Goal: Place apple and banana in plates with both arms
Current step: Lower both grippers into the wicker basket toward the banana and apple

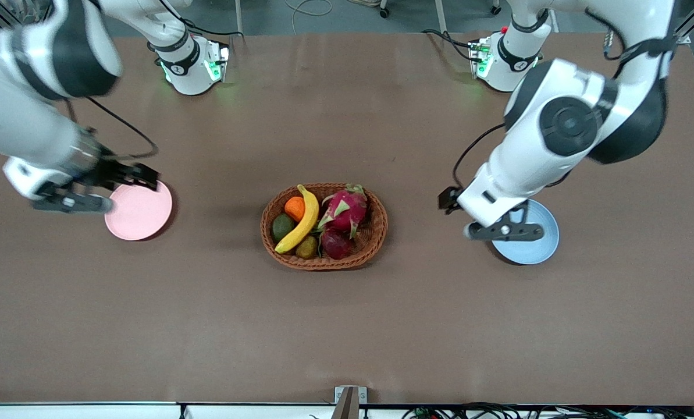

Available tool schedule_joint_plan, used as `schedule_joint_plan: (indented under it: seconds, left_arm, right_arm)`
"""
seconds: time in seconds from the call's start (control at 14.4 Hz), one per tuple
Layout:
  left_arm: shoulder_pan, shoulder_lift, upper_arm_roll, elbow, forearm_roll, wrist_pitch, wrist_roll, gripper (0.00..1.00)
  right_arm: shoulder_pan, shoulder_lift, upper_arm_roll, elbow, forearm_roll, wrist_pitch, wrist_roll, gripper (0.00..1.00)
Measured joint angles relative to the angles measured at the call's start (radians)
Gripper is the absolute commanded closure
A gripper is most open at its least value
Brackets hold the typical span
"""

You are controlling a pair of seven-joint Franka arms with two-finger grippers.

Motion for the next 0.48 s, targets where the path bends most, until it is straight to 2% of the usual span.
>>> schedule_joint_plan:
  seconds: [0.35, 0.48]
  left_arm:
    - [-0.123, 0.153, -0.002, 0.007, 0.0, 0.238, -0.353, 0.0]
    - [-0.164, 0.214, -0.002, 0.008, 0.0, 0.345, -0.472, 0.0]
  right_arm:
    - [0.212, 0.189, 0.003, 0.003, 0.0, 0.212, 0.349, 0.0]
    - [0.261, 0.258, 0.003, 0.026, 0.0, 0.275, 0.468, 0.05]
